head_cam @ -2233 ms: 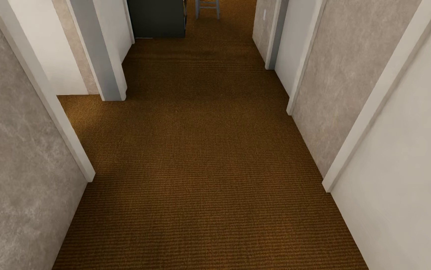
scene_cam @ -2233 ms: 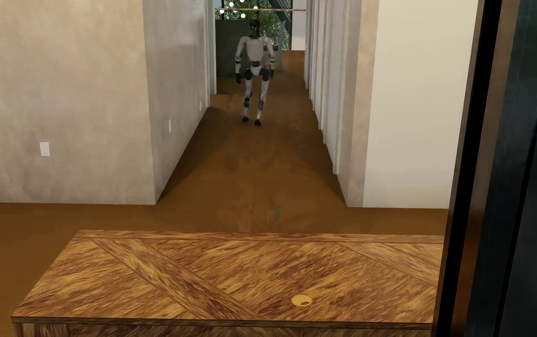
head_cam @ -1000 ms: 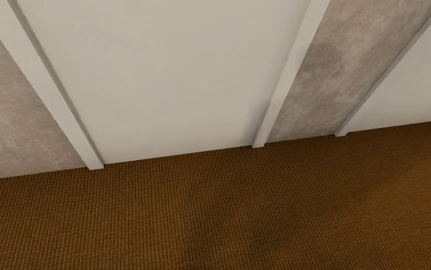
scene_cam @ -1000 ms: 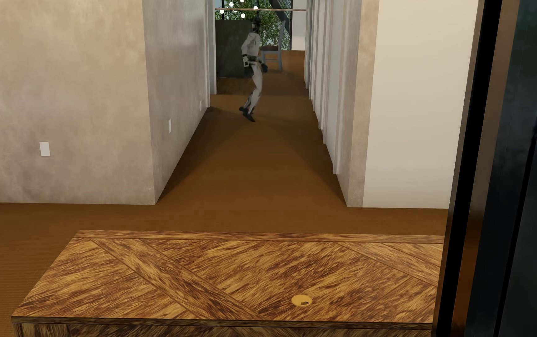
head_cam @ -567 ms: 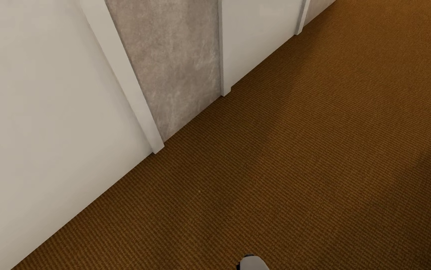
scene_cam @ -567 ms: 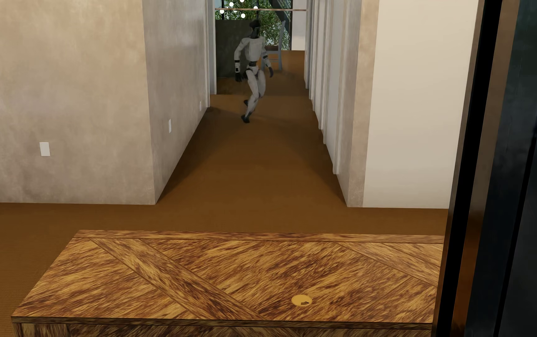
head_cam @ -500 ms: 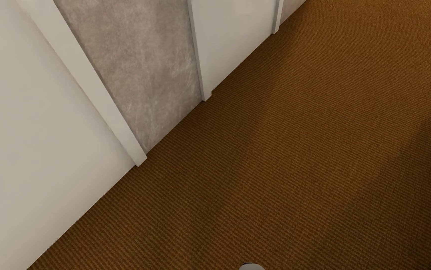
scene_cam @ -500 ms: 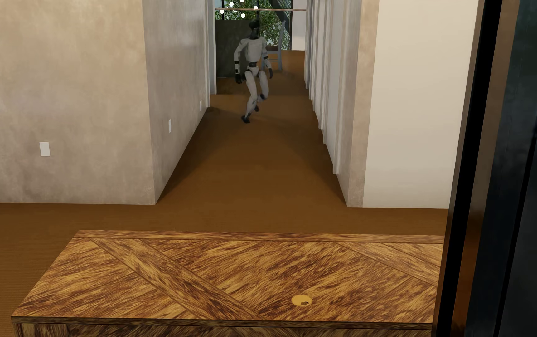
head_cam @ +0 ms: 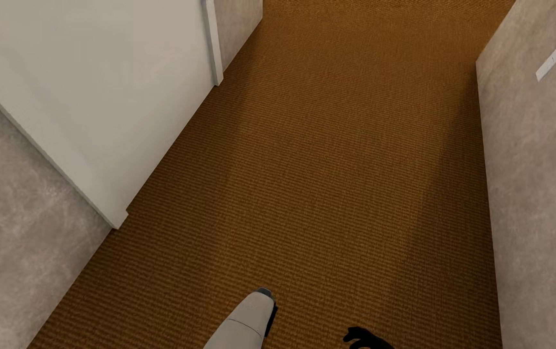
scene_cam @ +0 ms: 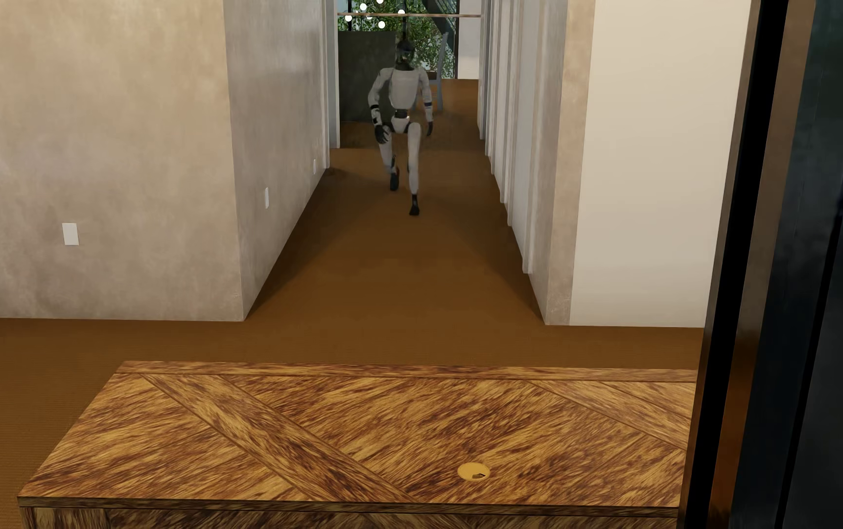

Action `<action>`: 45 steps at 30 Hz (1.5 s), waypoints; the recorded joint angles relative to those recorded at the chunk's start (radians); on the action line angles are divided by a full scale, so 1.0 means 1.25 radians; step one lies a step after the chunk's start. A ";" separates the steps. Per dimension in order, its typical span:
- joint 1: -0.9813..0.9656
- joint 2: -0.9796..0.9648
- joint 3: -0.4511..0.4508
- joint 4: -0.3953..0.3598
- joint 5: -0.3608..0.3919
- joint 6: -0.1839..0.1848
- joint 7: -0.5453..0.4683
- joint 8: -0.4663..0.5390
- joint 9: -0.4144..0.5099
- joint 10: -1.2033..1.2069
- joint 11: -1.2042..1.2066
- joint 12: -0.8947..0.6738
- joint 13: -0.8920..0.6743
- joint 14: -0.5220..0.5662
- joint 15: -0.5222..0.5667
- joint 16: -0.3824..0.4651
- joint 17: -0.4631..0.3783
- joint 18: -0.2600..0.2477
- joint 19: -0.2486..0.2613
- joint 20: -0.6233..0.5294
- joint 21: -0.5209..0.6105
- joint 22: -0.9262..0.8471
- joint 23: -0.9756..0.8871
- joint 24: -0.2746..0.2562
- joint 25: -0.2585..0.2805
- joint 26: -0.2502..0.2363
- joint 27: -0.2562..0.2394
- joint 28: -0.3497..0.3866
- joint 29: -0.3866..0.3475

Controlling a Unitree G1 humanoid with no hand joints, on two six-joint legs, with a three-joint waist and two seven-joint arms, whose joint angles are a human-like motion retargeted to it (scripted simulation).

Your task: Walk towards the desk

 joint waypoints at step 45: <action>0.929 -0.681 -0.587 0.003 0.044 0.100 0.000 0.000 -0.014 -0.203 -0.094 -0.197 0.364 0.056 -0.036 -0.046 0.023 0.000 0.000 0.252 0.215 -0.539 0.286 0.000 0.000 0.000 0.000 0.000 0.000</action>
